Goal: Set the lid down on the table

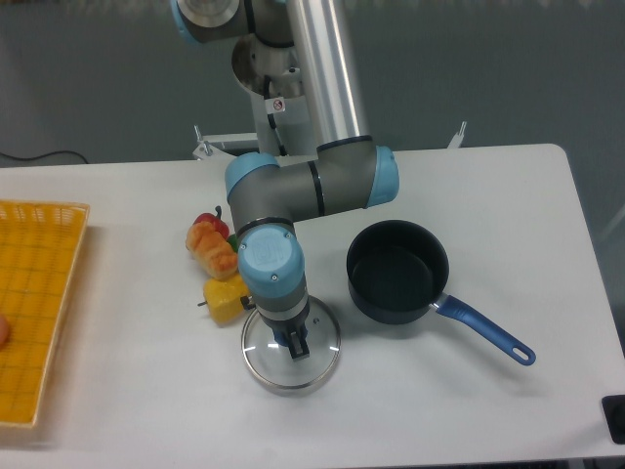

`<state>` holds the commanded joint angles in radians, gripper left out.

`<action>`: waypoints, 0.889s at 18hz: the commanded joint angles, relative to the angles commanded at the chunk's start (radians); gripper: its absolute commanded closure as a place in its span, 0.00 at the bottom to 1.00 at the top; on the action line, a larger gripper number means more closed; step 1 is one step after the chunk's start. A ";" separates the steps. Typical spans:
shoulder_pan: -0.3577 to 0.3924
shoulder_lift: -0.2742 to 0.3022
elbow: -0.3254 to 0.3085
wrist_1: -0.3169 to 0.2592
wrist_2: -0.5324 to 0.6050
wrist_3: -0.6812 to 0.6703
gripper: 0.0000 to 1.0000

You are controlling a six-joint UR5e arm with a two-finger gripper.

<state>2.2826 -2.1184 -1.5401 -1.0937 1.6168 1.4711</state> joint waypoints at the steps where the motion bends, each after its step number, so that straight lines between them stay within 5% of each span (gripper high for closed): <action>1: 0.000 0.000 0.000 0.000 -0.002 0.000 0.48; 16: -0.003 -0.008 -0.014 0.002 0.000 0.015 0.48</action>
